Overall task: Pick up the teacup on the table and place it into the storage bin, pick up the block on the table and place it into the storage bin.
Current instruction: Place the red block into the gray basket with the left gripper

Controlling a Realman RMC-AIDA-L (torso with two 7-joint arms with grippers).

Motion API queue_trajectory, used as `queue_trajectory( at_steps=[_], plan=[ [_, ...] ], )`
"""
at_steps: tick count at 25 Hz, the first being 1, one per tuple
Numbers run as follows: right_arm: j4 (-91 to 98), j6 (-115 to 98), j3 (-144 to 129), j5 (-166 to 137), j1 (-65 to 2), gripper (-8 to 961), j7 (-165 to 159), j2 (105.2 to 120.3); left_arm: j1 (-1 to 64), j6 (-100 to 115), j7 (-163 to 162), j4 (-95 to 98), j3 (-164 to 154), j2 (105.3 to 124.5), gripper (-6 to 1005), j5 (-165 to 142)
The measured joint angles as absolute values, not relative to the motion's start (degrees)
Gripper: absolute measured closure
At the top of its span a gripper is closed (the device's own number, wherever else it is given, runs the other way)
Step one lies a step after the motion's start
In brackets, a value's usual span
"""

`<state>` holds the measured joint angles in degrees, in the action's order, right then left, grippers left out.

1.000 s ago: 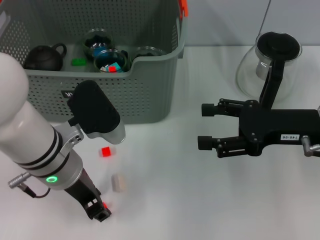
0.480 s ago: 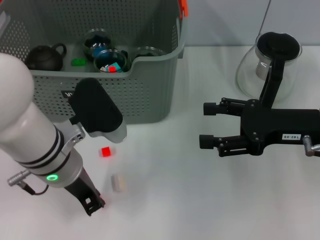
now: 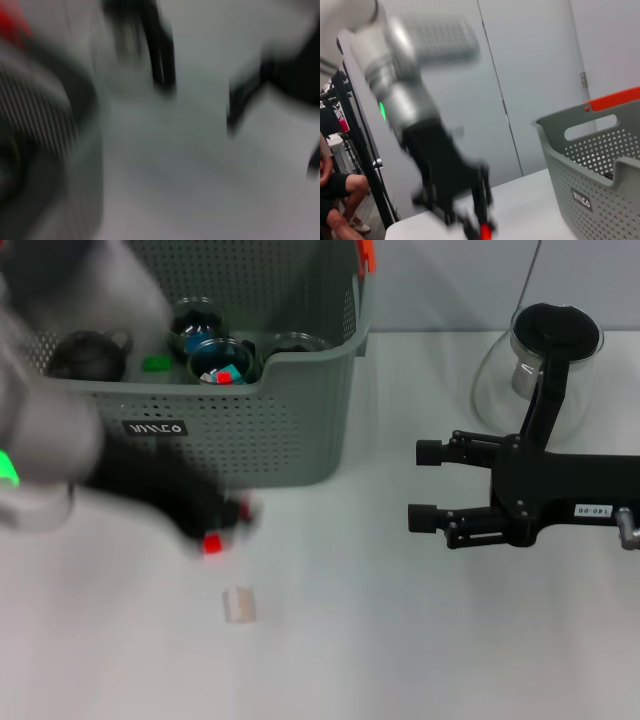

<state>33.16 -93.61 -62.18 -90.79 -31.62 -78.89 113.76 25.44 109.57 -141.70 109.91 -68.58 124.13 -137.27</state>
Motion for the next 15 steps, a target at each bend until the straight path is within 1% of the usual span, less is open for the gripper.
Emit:
queue_trajectory(
  at_steps=[2, 4, 7, 8, 11, 13, 15],
  plan=[
    [33.1, -93.6, -62.1, -90.8, -31.6, 7, -78.9, 113.66, 28.8, 109.7, -140.4, 111.1, -61.2, 123.69, 812, -132.9],
    [33.1, -93.7, -62.1, -90.8, -31.6, 7, -78.9, 113.63, 33.3, 107.9, -138.0, 110.7, -54.8, 122.8, 805, -131.3],
    [33.2, -94.1, -62.1, -90.8, -31.6, 7, -79.1, 113.64, 39.7, 98.4, -135.2, 103.1, -51.1, 120.03, 795, -135.6],
    [33.2, -94.1, -62.1, -90.8, -31.6, 7, -79.1, 113.66, 40.8, 96.3, -135.1, 100.7, -51.0, 119.33, 792, -136.6],
    [33.2, -94.1, -62.1, -90.8, -31.6, 7, -79.0, 113.83, 45.3, 87.8, -135.6, 87.1, -50.8, 116.32, 783, -140.4],
    [33.2, -94.1, -62.1, -90.8, -31.6, 7, -79.0, 113.89, 47.9, 84.1, -135.7, 78.1, -50.2, 114.74, 776, -141.6],
    [33.2, -94.1, -62.1, -90.8, -31.6, 7, -79.0, 113.94, 49.0, 80.5, -135.5, 72.4, -50.0, 113.88, 770, -142.1]
  ],
)
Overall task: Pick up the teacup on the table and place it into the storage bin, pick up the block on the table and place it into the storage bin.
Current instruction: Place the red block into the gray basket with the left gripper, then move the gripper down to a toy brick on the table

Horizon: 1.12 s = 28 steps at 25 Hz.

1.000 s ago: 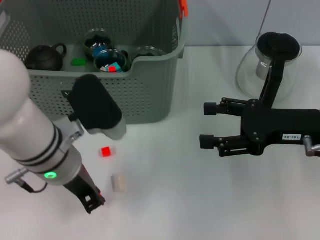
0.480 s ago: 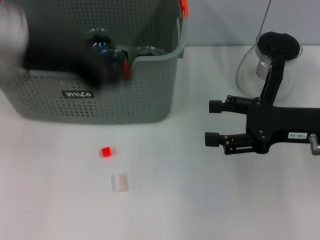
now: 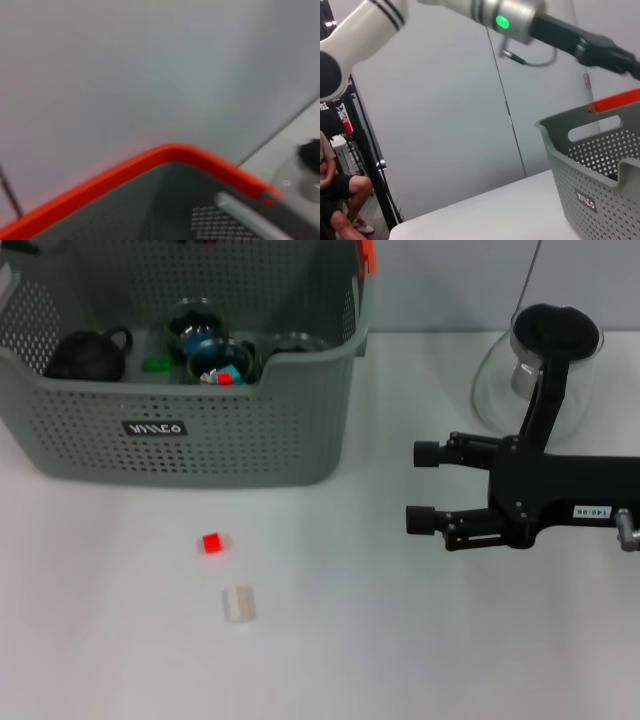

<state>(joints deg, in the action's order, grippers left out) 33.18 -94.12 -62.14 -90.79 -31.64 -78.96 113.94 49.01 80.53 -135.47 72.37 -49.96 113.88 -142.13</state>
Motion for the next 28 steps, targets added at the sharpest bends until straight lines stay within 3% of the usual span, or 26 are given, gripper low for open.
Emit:
queue_trajectory(
  at_steps=[8, 12, 18, 22, 28],
  plan=[
    [33.2, -93.7, -62.1, -90.8, -32.0, 7, -79.1, 113.9, 48.0, 74.4, -134.3, 69.4, -49.9, 113.66, 744, -142.1],
    [33.2, -93.6, -62.1, -90.8, -32.1, 7, -79.1, 113.82, 44.8, 80.9, -134.4, 78.1, -49.0, 114.58, 493, -136.5],
    [33.1, -93.5, -62.1, -90.8, -32.1, 8, -79.3, 113.61, 35.2, 102.5, -126.1, 97.0, -47.9, 117.66, 252, -121.5],
    [33.0, -93.4, -62.1, -90.8, -32.1, 8, -79.3, 113.57, 29.2, 110.1, -121.2, 102.2, -52.0, 121.17, 78, -121.0],
    [32.9, -93.3, -62.1, -90.8, -32.1, 8, -79.4, 113.56, 23.7, 107.4, -118.2, 100.7, -66.9, 123.82, 51, -131.9]
  ],
)
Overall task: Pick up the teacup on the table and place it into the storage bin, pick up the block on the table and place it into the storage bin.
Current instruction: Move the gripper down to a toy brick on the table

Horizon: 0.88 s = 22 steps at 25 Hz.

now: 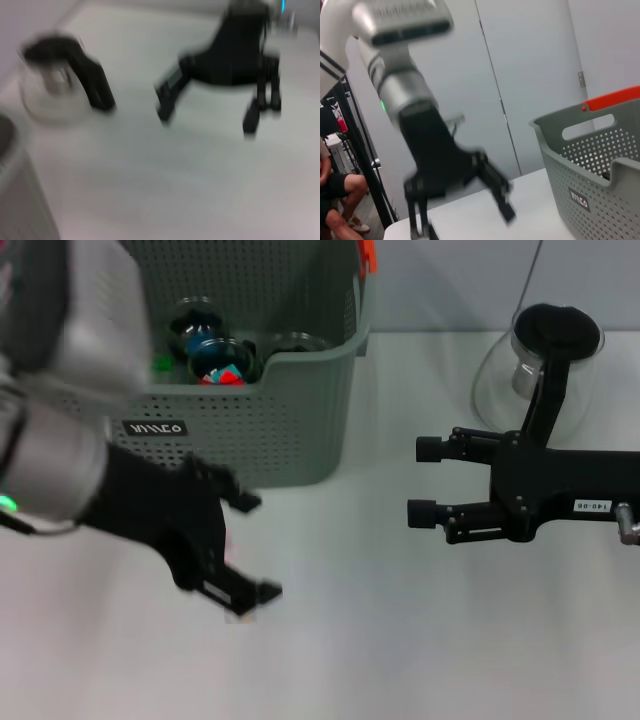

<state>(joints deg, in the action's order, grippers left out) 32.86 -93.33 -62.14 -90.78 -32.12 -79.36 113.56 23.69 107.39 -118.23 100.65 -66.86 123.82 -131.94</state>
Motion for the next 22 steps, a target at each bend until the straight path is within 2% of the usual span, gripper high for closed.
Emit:
queue_trajectory(
  at_steps=[22],
  plan=[
    [32.6, -93.3, -62.2, -90.8, -30.9, 7, -78.9, 114.18, 26.5, 87.0, -118.3, 80.2, -86.7, 124.45, 70, -151.6]
  ],
)
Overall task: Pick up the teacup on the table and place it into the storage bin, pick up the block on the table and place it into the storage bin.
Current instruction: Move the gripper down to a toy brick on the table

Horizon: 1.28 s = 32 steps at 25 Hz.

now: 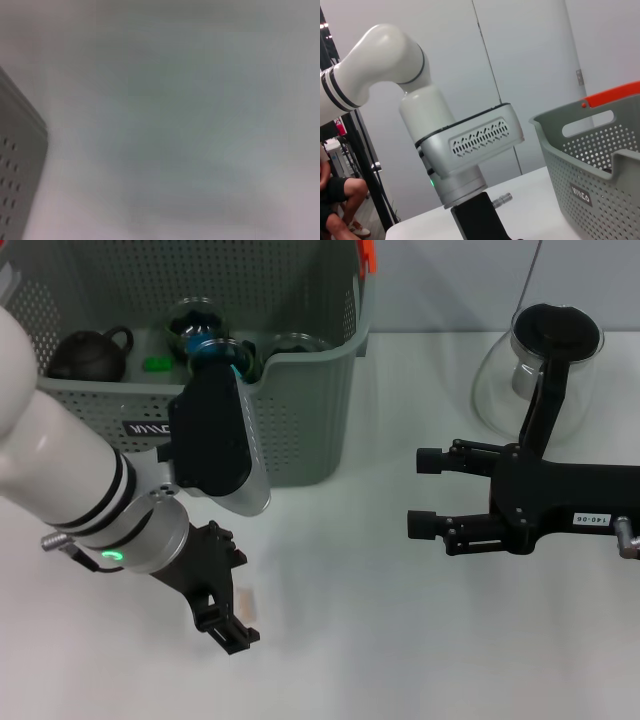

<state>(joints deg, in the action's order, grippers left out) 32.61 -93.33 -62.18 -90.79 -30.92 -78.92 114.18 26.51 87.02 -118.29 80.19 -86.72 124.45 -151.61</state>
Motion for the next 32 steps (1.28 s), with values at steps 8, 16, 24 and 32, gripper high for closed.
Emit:
queue_trajectory(
  at_steps=[8, 16, 24, 32],
  plan=[
    [32.6, -93.3, -62.1, -90.8, -30.9, 7, -78.9, 114.17, 27.2, 84.4, -118.4, 76.5, -86.9, 124.45, 109, -152.7],
    [32.6, -93.3, -62.1, -90.8, -31.0, 7, -78.9, 114.17, 27.9, 82.9, -118.4, 73.9, -87.2, 124.37, 149, -152.9],
    [32.6, -93.3, -62.1, -90.8, -31.0, 7, -79.0, 114.17, 28.1, 82.6, -118.7, 73.5, -87.4, 124.36, 223, -152.9],
    [32.7, -93.3, -62.1, -90.8, -31.1, 7, -78.9, 114.12, 29.1, 84.0, -121.0, 74.0, -87.4, 124.36, 543, -152.6]
  ],
)
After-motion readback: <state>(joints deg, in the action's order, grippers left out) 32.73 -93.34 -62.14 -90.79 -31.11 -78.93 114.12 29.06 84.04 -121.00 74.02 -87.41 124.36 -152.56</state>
